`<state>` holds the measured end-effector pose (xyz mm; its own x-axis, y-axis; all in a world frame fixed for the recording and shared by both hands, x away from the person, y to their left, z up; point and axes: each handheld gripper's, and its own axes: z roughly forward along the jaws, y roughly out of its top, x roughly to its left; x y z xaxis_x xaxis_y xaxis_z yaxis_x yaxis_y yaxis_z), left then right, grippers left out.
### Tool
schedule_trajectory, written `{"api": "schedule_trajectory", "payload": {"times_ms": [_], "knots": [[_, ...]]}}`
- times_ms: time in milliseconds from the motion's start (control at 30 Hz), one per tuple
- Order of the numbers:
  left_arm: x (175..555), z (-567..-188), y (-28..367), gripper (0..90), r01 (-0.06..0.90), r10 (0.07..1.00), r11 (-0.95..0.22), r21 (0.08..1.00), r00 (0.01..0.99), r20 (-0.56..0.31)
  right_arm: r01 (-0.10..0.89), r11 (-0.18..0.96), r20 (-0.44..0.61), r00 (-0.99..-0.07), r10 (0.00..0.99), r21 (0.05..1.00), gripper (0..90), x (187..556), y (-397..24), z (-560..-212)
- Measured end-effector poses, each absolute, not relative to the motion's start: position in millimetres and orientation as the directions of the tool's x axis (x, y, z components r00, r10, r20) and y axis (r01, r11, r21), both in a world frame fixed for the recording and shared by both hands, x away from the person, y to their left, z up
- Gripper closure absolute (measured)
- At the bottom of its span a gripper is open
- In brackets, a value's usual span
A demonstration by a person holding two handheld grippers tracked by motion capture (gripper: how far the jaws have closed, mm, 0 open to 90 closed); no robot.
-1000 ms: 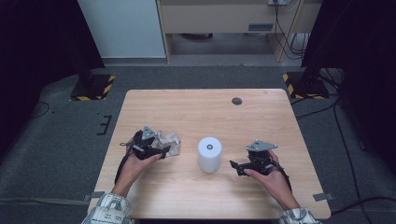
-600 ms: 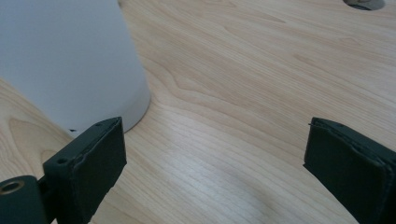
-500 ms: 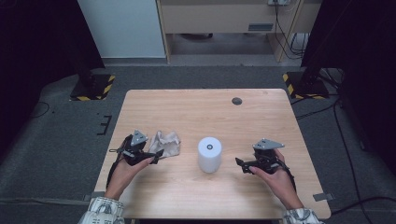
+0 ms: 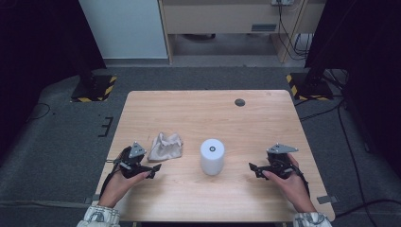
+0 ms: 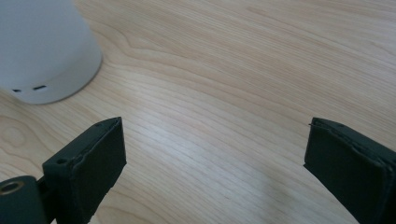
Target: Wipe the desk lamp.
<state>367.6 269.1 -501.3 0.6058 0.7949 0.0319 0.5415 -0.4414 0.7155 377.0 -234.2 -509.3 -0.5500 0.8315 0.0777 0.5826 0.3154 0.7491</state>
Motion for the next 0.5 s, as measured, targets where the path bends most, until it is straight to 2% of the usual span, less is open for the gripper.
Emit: {"api": "schedule_trajectory", "payload": {"times_ms": [133, 500], "knots": [[365.1, -506.4, 279.8, 4.2, 0.566, 0.808, -0.436, 0.7, 0.588, 0.027, 0.592, 0.303, 0.07, -0.523, 0.85, 0.747, 5.7, 380.0, -243.2, -510.4], [372.3, -524.6, 294.5, 4.1, 0.619, 0.826, -0.433, 0.655, 0.564, 0.013, 0.658, 0.195, 0.078, -0.362, 0.929, 0.727, 6.1, 396.3, -275.1, -521.3]]}}
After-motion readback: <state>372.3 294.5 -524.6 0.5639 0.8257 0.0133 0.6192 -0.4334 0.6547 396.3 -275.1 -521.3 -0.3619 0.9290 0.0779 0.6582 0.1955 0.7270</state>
